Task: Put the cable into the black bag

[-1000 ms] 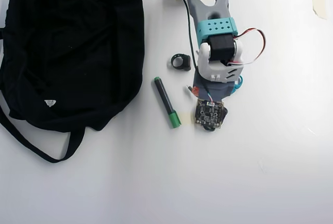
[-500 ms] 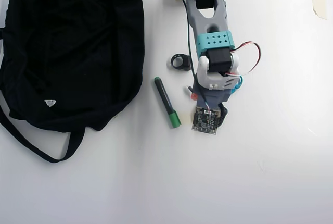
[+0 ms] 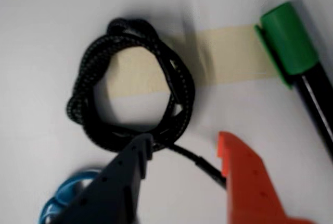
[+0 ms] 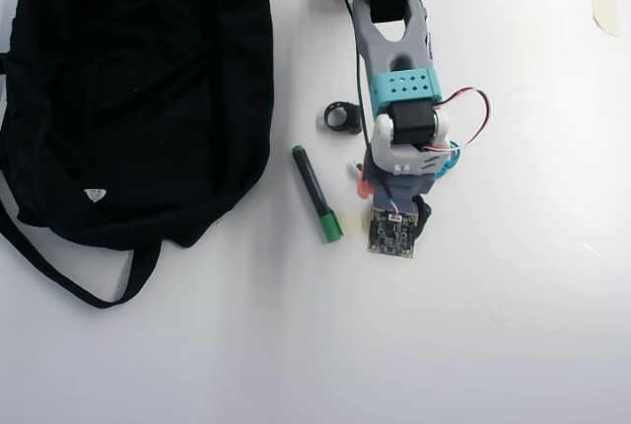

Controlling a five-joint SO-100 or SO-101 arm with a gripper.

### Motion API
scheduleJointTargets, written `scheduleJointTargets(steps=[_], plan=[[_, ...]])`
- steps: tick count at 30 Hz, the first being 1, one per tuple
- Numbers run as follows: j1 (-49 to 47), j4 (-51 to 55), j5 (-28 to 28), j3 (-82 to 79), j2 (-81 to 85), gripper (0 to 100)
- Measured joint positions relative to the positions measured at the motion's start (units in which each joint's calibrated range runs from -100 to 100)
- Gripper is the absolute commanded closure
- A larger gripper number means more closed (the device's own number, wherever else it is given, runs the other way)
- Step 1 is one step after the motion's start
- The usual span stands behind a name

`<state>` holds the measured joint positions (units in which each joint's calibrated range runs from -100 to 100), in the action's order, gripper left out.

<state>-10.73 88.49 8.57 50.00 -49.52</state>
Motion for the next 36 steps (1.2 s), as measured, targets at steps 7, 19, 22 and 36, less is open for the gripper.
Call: scheduleJointTargets(steps=[7,19,22,36], plan=[[-0.5,-3.4,-1.9,0.1,-0.2,79],[-0.5,-4.0,-1.9,0.1,-4.1,79],[-0.5,-4.8,-1.9,0.1,-4.2,79],[-0.5,-5.4,-1.9,0.1,-5.8,78]])
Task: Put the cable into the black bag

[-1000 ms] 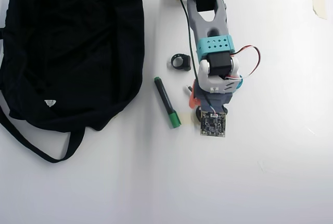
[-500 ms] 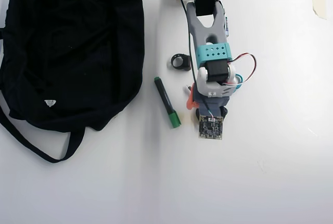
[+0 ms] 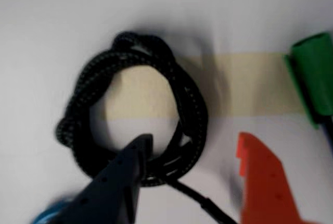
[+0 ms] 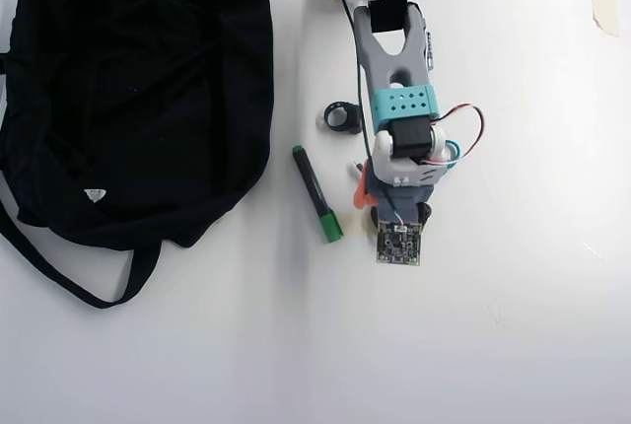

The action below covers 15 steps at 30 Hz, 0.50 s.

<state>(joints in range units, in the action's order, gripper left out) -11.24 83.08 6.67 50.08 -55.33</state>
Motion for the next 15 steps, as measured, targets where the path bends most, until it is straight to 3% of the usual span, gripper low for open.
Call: scheduleJointTargets(steps=[15], plan=[[0.0,0.0,-0.1,0.0,-1.7,79]])
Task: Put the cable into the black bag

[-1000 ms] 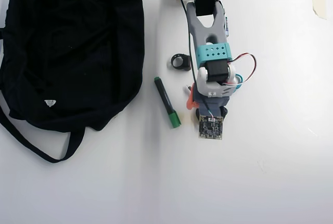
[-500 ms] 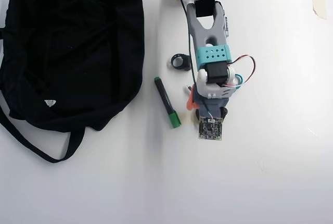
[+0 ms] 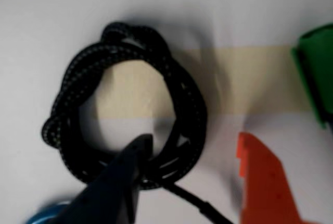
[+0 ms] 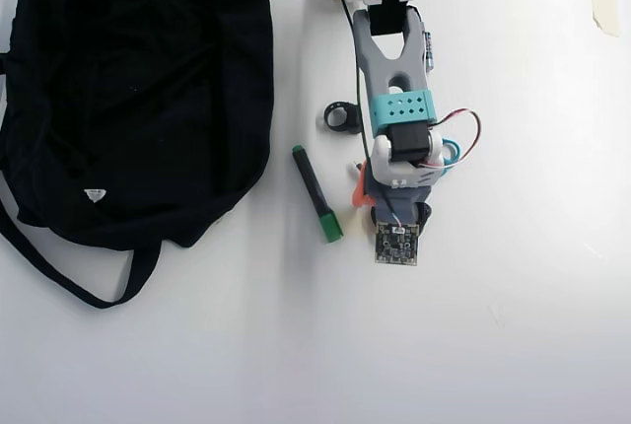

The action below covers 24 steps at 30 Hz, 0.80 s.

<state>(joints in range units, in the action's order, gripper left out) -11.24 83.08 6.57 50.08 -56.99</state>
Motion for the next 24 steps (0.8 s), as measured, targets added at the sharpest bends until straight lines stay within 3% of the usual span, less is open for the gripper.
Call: scheduleJointTargets(steps=[10,17,24], plan=[[0.0,-0.3,0.0,0.7,-1.2,79],[0.1,-0.3,-0.2,0.9,-1.2,95],[0.1,-0.3,0.0,0.9,-1.3,98]])
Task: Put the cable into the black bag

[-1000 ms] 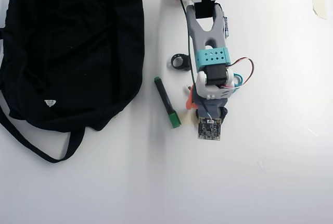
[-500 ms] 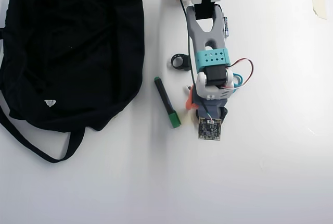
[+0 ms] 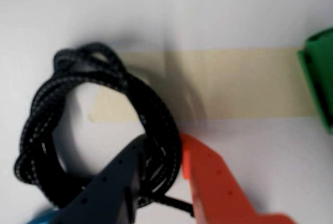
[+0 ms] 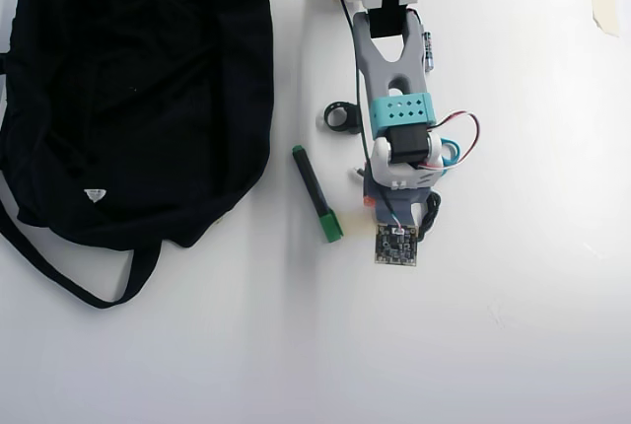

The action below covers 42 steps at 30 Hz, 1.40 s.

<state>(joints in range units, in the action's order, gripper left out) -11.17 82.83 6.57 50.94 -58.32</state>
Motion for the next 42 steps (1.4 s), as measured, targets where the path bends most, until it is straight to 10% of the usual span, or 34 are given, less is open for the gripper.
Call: scheduleJointTargets(steps=[42], plan=[[0.0,3.4,-0.1,6.7,-0.3,98]])
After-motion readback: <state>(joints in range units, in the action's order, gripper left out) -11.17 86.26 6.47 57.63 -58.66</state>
